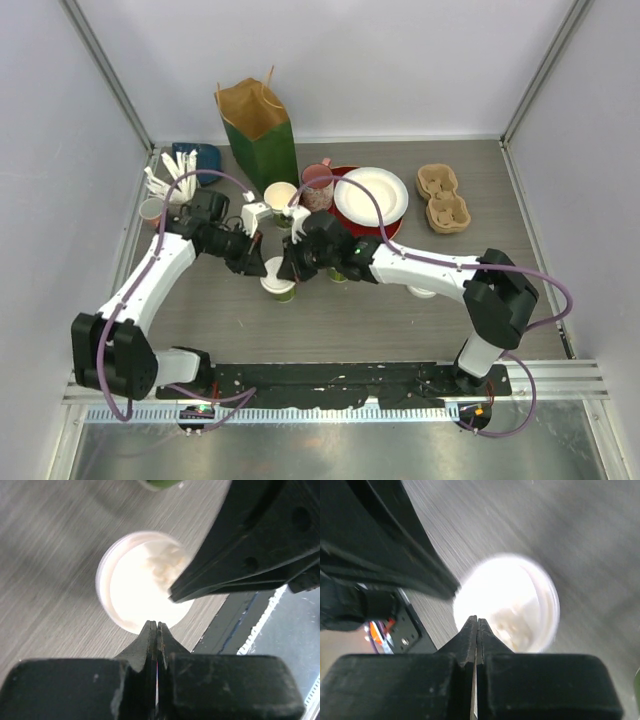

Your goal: Pack the takeout coffee

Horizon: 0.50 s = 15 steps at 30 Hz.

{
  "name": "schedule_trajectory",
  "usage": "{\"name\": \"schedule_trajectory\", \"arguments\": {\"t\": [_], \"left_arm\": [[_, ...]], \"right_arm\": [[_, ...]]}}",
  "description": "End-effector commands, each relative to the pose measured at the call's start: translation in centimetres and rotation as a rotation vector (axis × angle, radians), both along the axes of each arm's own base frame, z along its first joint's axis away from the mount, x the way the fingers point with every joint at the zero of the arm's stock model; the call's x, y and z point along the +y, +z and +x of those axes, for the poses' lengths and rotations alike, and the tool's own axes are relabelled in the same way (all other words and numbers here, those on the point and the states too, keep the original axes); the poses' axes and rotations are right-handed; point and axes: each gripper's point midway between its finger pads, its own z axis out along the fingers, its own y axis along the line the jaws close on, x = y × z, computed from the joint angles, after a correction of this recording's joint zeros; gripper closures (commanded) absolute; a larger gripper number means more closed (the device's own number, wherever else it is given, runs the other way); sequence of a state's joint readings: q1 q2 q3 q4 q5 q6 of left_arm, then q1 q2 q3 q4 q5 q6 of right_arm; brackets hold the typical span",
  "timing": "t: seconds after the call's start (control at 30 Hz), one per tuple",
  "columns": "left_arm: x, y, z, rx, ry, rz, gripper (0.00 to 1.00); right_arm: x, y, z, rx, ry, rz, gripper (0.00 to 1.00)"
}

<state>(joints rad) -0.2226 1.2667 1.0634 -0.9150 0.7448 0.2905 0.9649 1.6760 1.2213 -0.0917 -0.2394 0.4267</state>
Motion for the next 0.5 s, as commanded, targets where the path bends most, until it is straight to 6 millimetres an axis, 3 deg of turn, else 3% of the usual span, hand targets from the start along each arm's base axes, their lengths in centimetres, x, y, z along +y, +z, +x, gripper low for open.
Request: {"name": "schedule_trajectory", "arguments": {"t": [0.0,0.1,0.27,0.3,0.47], "left_arm": [[1.3,-4.9,1.2,0.02,0.021,0.126,1.0],[1.3,-5.2,1.2,0.029,0.017,0.13,1.0],[1.1,-3.5,1.0,-0.009,0.002,0.105,1.0],[1.0,-3.1,0.8,-0.005,-0.005,0.09,1.0],[-0.3,0.9,0.8,-0.052,-0.011,-0.007,1.0]], "right_arm": [[-1.6,-5.7,-1.8,0.118,-0.023,-0.066,0.99],[-2.2,-7.0,-2.0,0.138,-0.029,-0.095,0.99],[-1.6,-3.4,-1.2,0.084,-0.022,-0.068,0.99],[-1.2,-1.8,-0.8,0.057,-0.016,-0.044,0.99],[0.2,2.5,-0.1,0.004,0.014,0.012,0.99]]}}
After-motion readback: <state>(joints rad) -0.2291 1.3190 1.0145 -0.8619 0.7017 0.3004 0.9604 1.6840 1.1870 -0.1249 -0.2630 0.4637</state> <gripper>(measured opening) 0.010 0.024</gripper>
